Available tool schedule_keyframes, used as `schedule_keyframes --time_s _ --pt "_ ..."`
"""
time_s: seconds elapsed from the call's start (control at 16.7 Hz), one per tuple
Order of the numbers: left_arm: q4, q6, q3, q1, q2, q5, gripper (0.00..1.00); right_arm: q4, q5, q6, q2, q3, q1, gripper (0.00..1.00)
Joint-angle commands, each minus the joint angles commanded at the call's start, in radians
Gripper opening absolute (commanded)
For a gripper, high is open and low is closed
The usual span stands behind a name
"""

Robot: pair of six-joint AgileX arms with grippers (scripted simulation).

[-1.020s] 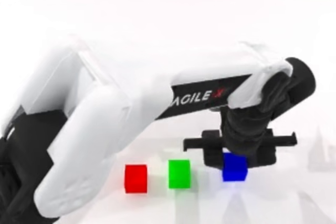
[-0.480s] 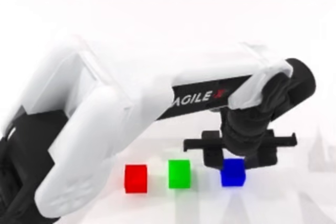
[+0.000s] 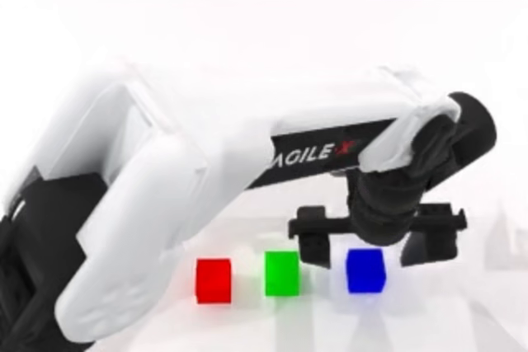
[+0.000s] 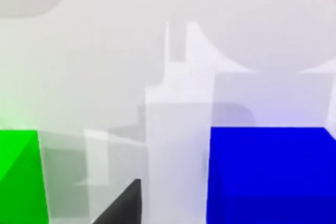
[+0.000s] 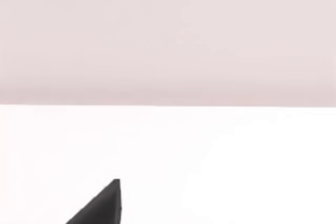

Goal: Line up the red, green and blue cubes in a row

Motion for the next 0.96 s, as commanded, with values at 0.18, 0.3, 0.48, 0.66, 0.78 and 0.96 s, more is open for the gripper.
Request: schedule_keyframes --time_s 0.18,0.3,0.48,0.66,0.78,0.96 --pt "0.0 0.0 0.0 0.0 0.0 0.0 1.0 0.0 0.0 0.0 0.0 0.0 0.0 1.0" --pt "0.0 0.0 0.0 0.0 0.0 0.0 1.0 0.0 0.0 0.0 0.0 0.0 0.0 1.0" --pt "-0.018 -0.001 0.018 0.002 -0.001 0.001 1.0 0.0 0.0 0.0 0.0 0.0 0.0 1.0" --pt "-0.118 -0.002 0.102 0.006 -0.016 0.001 1.0 0.0 0.0 0.0 0.0 0.0 0.0 1.0" --pt "-0.2 -0.004 0.164 0.012 -0.028 0.0 1.0 0.0 0.0 0.0 0.0 0.0 0.0 1.0" --pt "-0.251 -0.005 0.21 0.018 -0.04 -0.001 1.0 0.0 0.0 0.0 0.0 0.0 0.0 1.0"
